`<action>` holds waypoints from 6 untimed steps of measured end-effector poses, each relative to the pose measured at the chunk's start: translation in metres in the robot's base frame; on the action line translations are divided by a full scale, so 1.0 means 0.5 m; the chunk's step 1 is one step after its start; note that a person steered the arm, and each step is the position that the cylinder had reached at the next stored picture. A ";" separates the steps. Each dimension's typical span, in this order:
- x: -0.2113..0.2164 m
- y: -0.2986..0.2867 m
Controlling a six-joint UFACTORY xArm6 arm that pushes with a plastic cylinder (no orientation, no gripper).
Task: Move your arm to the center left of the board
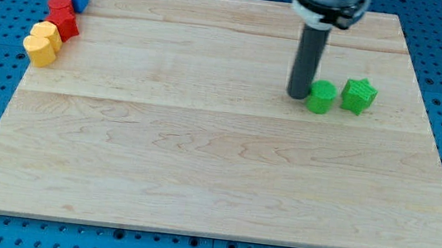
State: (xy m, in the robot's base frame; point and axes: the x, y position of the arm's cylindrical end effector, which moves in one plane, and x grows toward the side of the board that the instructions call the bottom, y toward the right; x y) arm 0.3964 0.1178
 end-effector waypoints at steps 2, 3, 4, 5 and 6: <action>0.008 -0.071; 0.004 -0.209; 0.016 -0.370; 0.055 -0.528; 0.060 -0.712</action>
